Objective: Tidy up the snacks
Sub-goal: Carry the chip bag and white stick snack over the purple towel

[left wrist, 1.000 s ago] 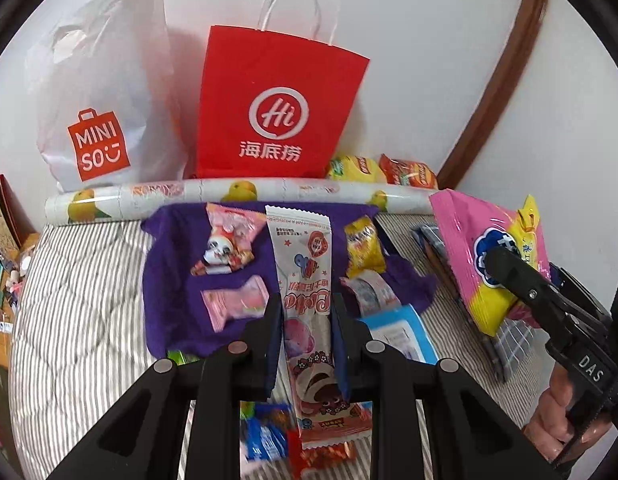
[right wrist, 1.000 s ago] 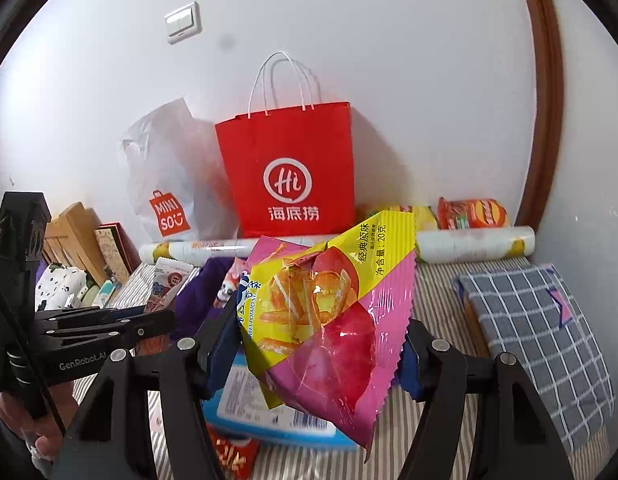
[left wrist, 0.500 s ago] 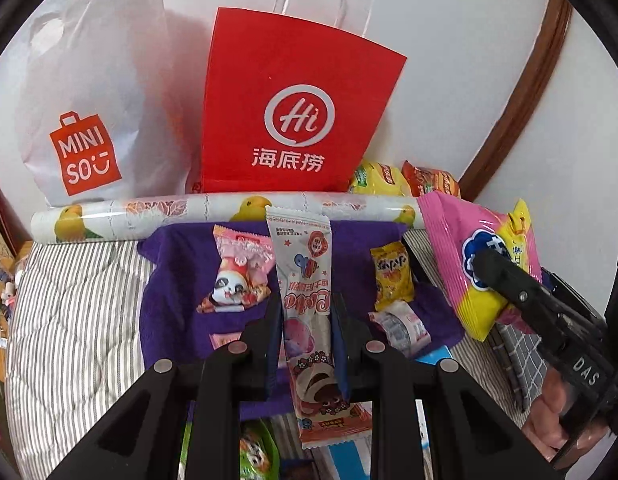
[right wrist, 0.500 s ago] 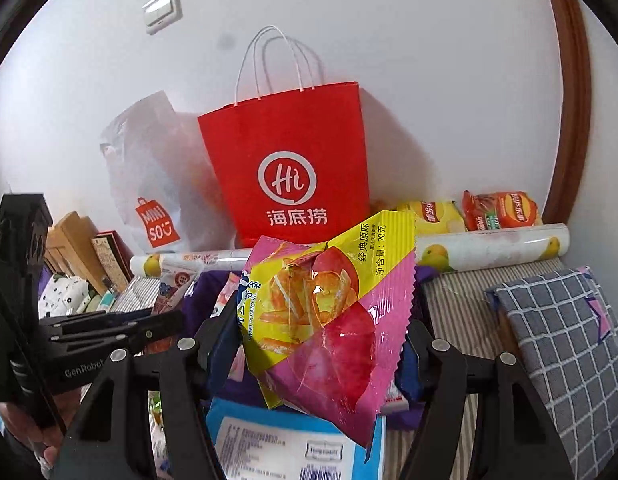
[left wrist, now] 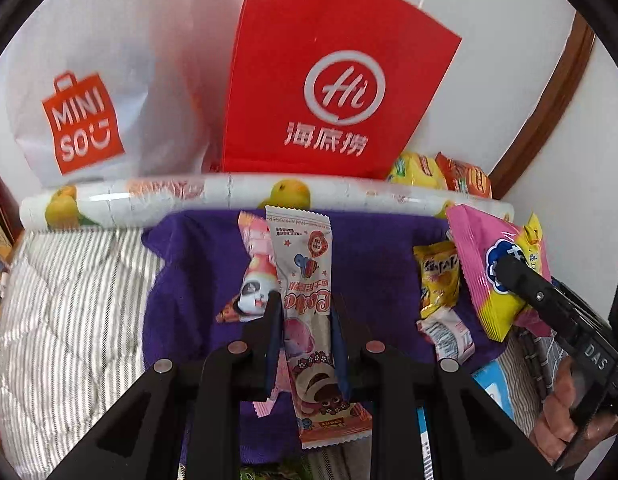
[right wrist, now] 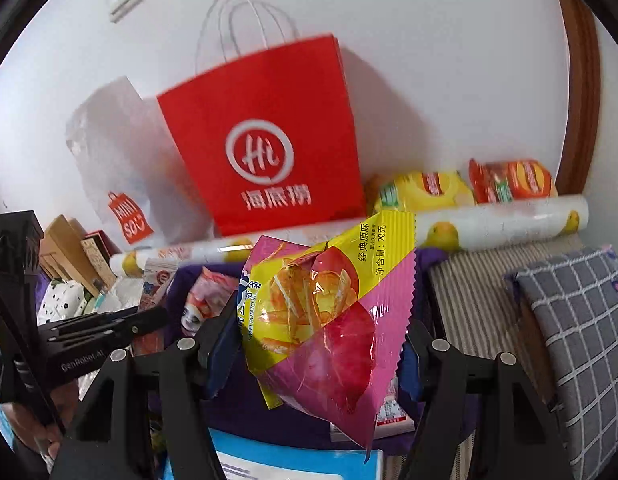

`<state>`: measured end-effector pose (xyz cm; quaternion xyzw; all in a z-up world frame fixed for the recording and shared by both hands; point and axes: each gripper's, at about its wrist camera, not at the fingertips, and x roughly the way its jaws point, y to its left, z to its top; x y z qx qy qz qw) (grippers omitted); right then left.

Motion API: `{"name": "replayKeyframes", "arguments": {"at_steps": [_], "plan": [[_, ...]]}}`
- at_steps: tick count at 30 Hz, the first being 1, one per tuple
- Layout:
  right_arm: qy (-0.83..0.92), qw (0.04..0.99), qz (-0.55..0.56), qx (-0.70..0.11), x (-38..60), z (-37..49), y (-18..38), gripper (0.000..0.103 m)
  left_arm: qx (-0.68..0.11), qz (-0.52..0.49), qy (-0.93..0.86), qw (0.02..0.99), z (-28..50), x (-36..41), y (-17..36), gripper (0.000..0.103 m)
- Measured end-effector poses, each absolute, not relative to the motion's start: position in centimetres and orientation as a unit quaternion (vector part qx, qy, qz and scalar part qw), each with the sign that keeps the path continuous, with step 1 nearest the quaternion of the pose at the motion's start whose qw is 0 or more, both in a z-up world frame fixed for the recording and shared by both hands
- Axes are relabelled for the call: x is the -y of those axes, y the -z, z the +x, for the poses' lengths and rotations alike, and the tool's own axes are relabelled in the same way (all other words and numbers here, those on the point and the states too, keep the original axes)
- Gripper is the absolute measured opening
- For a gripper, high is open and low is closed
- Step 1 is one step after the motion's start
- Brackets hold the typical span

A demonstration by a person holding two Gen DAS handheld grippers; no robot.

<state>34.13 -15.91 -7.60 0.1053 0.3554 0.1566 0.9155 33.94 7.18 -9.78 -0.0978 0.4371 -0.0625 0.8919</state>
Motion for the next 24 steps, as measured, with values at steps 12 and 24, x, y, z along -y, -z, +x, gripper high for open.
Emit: {"name": "replayKeyframes", "arguments": {"at_steps": [12, 24], "plan": [[-0.15, 0.909, 0.104, -0.376, 15.4, 34.4, 9.9, 0.065, -0.454, -0.112, 0.038, 0.883, 33.9, -8.4, 12.6, 0.022], [-0.156, 0.897, 0.1, -0.401, 14.9, 34.9, 11.3, 0.065, -0.45, -0.132, 0.036, 0.883, 34.0, -8.9, 13.0, 0.022]]}}
